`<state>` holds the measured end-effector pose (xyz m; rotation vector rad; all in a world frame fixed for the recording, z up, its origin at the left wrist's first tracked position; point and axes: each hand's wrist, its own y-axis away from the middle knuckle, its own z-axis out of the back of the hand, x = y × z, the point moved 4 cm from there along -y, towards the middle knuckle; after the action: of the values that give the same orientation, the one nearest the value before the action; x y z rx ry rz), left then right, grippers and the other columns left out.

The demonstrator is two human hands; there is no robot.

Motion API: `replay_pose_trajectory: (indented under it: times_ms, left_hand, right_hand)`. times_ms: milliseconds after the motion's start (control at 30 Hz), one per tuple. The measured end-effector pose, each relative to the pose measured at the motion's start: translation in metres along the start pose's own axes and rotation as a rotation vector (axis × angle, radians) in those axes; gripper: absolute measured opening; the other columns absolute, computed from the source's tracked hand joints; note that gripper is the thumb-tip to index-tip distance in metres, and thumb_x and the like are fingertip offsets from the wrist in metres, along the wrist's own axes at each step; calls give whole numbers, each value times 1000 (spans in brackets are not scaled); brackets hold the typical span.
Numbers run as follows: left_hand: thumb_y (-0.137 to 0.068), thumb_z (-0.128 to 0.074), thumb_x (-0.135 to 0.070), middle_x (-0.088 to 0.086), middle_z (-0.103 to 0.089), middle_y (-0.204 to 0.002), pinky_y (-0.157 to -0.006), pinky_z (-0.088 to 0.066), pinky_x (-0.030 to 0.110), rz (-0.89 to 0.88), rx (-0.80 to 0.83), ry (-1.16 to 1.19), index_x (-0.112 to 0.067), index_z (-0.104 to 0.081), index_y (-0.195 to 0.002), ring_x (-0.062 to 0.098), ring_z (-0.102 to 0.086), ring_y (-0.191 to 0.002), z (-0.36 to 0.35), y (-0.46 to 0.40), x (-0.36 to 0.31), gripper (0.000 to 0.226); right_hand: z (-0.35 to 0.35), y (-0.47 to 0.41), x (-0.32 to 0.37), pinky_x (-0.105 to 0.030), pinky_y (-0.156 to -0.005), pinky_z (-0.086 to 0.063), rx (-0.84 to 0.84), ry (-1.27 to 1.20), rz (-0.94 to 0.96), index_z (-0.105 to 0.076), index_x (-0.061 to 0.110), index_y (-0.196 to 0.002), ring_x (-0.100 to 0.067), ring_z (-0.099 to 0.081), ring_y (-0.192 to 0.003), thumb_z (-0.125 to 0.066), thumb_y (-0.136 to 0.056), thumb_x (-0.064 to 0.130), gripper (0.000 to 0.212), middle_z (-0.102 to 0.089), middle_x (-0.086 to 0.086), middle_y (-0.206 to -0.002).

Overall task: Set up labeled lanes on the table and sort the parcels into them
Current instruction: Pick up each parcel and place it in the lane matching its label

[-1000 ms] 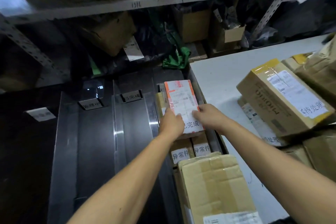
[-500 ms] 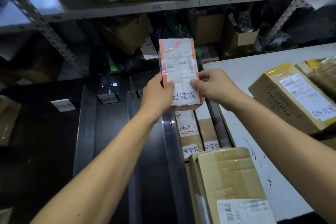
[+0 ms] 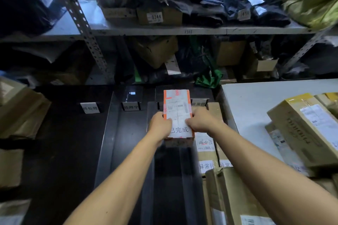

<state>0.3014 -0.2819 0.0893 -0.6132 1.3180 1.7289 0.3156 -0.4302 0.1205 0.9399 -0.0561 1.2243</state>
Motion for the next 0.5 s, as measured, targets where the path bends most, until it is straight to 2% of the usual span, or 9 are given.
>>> replay_pose_trajectory:
  times_ms: [67,133,167,200,267,333,500]
  left_hand:
    - [-97,-46,-10,4,-71,-111,-77,-61,42,21,-36,-62,-17,-63,-115,24,-70,-90,-4,-2,11,25]
    - [-95,-44,-8,4,-71,-108,-63,-57,33,23,-82,-150,-16,-63,-114,20,-67,-82,-6,-3,16,28]
    - [-94,-43,-6,5,-71,-108,-56,-52,29,32,-87,-173,-14,-64,-113,19,-65,-78,-8,-4,17,29]
    - [-93,-43,-4,7,-71,-109,-56,-50,27,45,-82,-185,-12,-64,-113,20,-64,-79,-11,-4,19,30]
    - [-91,-43,-2,8,-69,-114,-67,-54,32,78,-67,-202,-10,-64,-114,27,-66,-91,-17,-6,23,32]
    - [-91,-43,-2,9,-69,-117,-73,-56,35,106,-62,-205,-9,-63,-116,30,-65,-97,-21,-8,27,32]
    - [-94,-43,-4,11,-65,-123,-87,-57,44,164,-80,-194,-10,-55,-123,31,-64,-104,-25,-14,37,32]
  right_hand:
    - [-14,-4,-3,-46,-91,-55,28,-37,-30,-65,1,-115,-32,-64,-104,-50,-92,6,28,-68,-15,-115]
    - [-25,-9,-4,-44,-89,-57,55,-51,-54,-62,1,-120,-33,-64,-104,-45,-92,3,32,-66,-16,-118]
    - [-30,-11,-5,-41,-83,-58,73,-47,-67,-61,0,-118,-32,-64,-100,-43,-92,2,32,-65,-16,-116]
    - [-32,-13,-5,-36,-71,-58,96,-32,-81,-61,-1,-113,-30,-64,-91,-41,-90,1,30,-65,-16,-110]
    - [-34,-15,-5,-24,-46,-41,152,35,-114,-57,1,-89,-25,-54,-65,-38,-87,-3,19,-59,-15,-87]
    - [-35,-16,-3,-18,-38,-32,218,116,-147,-49,5,-75,-22,-47,-55,-39,-85,-6,18,-51,-12,-73]
    - [-40,-22,-1,-29,-52,-45,376,160,-181,-53,1,-84,-28,-56,-65,-41,-87,-9,16,-55,-18,-80]
